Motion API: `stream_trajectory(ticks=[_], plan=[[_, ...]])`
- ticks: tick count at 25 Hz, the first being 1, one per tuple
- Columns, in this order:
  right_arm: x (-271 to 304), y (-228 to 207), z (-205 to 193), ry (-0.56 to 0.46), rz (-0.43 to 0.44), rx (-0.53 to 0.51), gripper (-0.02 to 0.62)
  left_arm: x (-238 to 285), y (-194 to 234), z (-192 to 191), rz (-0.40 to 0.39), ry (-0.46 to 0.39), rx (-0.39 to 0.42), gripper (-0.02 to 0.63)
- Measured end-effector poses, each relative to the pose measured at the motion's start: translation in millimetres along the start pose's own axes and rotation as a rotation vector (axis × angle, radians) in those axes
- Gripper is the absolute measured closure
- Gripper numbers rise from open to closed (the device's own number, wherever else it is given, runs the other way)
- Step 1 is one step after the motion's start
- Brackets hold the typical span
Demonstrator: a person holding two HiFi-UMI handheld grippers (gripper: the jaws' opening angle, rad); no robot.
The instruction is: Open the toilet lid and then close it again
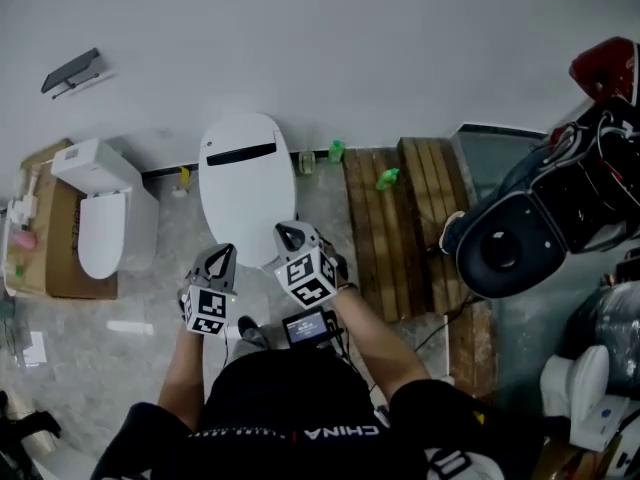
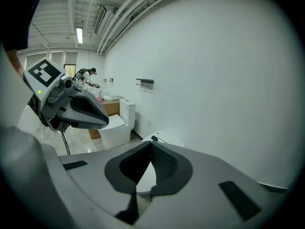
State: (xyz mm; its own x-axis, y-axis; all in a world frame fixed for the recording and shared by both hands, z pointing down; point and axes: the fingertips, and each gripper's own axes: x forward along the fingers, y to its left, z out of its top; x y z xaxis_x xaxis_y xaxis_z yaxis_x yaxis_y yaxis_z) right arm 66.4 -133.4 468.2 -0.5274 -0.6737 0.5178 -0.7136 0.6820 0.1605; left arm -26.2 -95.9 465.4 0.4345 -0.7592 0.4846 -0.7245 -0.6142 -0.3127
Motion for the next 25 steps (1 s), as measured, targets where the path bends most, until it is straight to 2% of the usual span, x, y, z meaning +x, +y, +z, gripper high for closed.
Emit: stream_trajectory(ticks=[2,6,10,14,17,20,25], plan=[[-2,0,-11,0.006,0.031,-0.001,0.58,-4,-17,0,0.014,0.024,0.029,0.595],[-11,6,-17,0.005,0.059,-0.036,0.581,-22,-35,-6,0.042,0.039,-0.003,0.595],[-31,22,-22,0.001,0.043,-0.065,0.581,-46,-52,-24,0.037,0.071,0.031,0.595],[-51,44,-38,0.012,0.014,-0.093,0.581,-68,-69,-30,0.026,0.044,0.085,0.595],[-57,74,-41,0.022,0.0,-0.112,0.581,-96,-70,-48,0.013,0.029,0.086,0.595],[-64,112,-25,0.042,-0.016,-0.149,0.581,-135,-58,-71,-0.004,0.024,0.082,0.595],[-94,175,-24,0.063,-0.055,-0.136,0.581,-197,-69,-105,-0.026,-0.004,0.081,0.595]])
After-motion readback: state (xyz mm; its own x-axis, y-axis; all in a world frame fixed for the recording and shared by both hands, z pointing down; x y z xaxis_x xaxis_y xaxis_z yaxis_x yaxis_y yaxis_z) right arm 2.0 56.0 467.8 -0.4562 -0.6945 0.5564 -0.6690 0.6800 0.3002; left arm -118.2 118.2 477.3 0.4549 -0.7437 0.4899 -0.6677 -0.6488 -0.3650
